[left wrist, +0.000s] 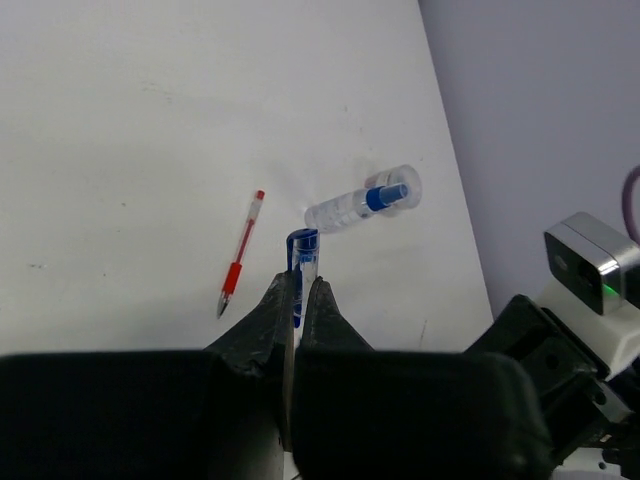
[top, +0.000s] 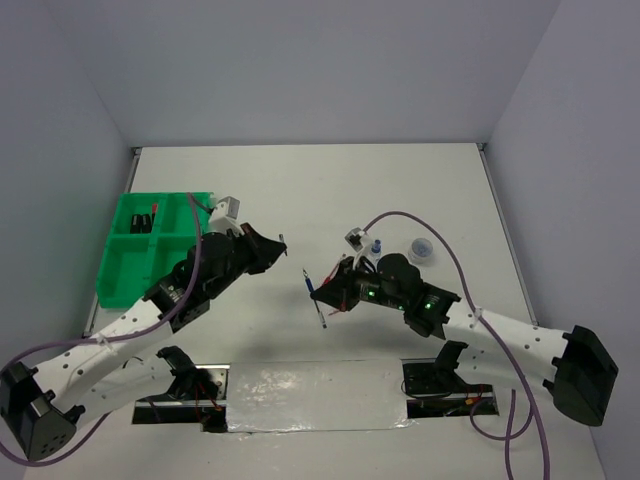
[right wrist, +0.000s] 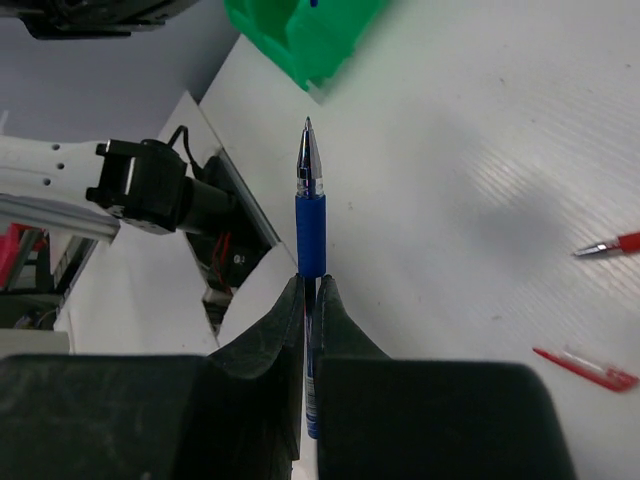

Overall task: Sort the stationery into containers
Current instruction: Close the pen cap on the pen.

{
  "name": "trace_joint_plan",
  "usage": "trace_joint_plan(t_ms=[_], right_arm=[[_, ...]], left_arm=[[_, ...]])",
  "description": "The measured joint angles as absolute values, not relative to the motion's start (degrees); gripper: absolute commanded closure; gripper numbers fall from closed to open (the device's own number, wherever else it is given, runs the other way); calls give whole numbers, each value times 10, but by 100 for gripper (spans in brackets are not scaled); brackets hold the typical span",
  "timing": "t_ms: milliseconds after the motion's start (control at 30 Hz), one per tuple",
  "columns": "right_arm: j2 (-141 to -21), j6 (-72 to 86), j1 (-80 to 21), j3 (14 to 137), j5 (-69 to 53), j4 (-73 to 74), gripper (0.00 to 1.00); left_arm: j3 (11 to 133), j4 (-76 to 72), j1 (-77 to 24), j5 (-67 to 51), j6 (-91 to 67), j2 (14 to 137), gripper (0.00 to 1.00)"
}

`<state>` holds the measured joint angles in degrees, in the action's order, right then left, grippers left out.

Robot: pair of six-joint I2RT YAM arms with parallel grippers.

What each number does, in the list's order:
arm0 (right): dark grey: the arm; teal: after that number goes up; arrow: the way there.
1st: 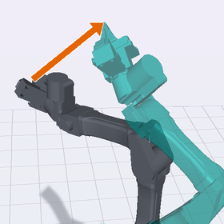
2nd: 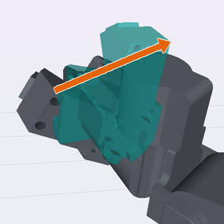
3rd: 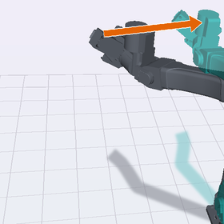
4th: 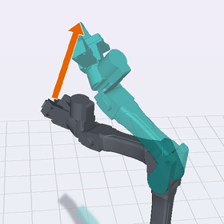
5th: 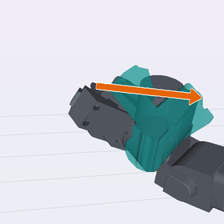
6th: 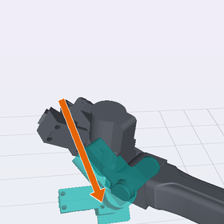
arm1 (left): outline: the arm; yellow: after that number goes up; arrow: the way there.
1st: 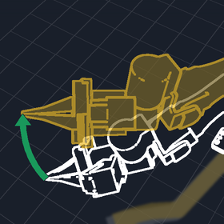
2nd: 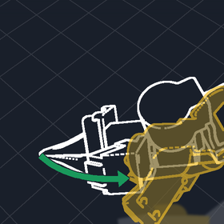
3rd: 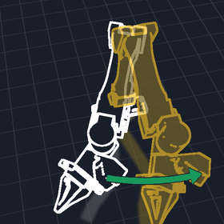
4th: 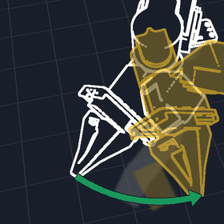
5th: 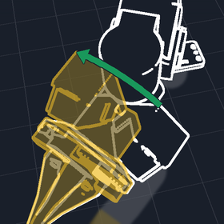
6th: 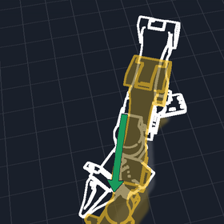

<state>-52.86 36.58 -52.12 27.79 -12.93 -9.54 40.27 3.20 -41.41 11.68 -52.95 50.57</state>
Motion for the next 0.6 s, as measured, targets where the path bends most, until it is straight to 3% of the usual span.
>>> trace_joint_plan(t_ms=[600], right_arm=[[-627,365,-542,342,-133,-211,100]], left_arm=[[369,-43,-418,104,-539,437,100]])
